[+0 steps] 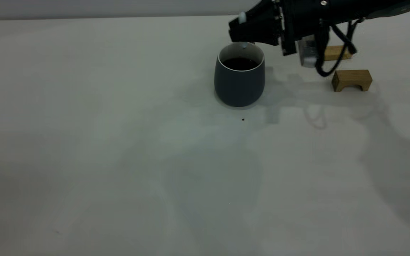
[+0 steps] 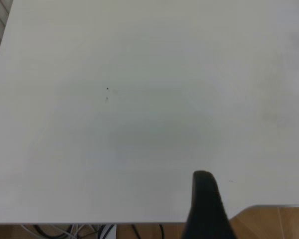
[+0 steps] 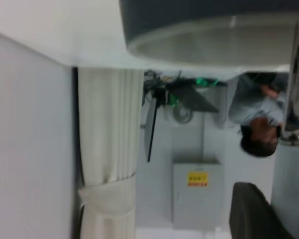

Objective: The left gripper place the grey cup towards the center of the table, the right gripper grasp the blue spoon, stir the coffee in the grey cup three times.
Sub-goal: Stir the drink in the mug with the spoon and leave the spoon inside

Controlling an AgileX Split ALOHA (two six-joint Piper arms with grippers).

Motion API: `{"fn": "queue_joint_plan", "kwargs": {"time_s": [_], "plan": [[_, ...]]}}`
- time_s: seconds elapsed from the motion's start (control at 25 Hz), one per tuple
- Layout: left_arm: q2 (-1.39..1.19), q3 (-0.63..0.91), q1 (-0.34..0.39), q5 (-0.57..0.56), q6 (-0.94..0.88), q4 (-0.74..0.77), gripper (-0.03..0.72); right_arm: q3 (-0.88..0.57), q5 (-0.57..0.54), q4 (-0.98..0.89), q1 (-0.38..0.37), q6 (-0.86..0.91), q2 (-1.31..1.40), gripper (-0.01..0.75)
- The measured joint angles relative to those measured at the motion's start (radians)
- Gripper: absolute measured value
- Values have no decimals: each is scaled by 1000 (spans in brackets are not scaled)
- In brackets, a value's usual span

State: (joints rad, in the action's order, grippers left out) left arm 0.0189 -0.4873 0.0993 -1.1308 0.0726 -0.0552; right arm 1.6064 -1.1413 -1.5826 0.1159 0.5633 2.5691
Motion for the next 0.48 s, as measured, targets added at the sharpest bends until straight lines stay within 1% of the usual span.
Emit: {"fn": "queue_joint_plan", "kwargs": {"time_s": [0.12, 0.16, 0.24, 0.36, 0.44, 0.48], "plan": [[0, 0, 0, 0, 0, 0, 585, 0, 6, -114, 29, 0, 0, 128], [0, 0, 0, 0, 0, 0, 585, 0, 24, -141, 38, 0, 0, 128], [0, 0, 0, 0, 0, 0, 585, 1, 79, -164, 47, 1, 0, 128], [0, 0, 0, 0, 0, 0, 585, 1, 199, -172, 45, 1, 0, 128], [0, 0, 0, 0, 0, 0, 585, 1, 237, -171, 36, 0, 0, 128], [0, 0, 0, 0, 0, 0, 585, 1, 237, -161, 30, 0, 0, 128]]}}
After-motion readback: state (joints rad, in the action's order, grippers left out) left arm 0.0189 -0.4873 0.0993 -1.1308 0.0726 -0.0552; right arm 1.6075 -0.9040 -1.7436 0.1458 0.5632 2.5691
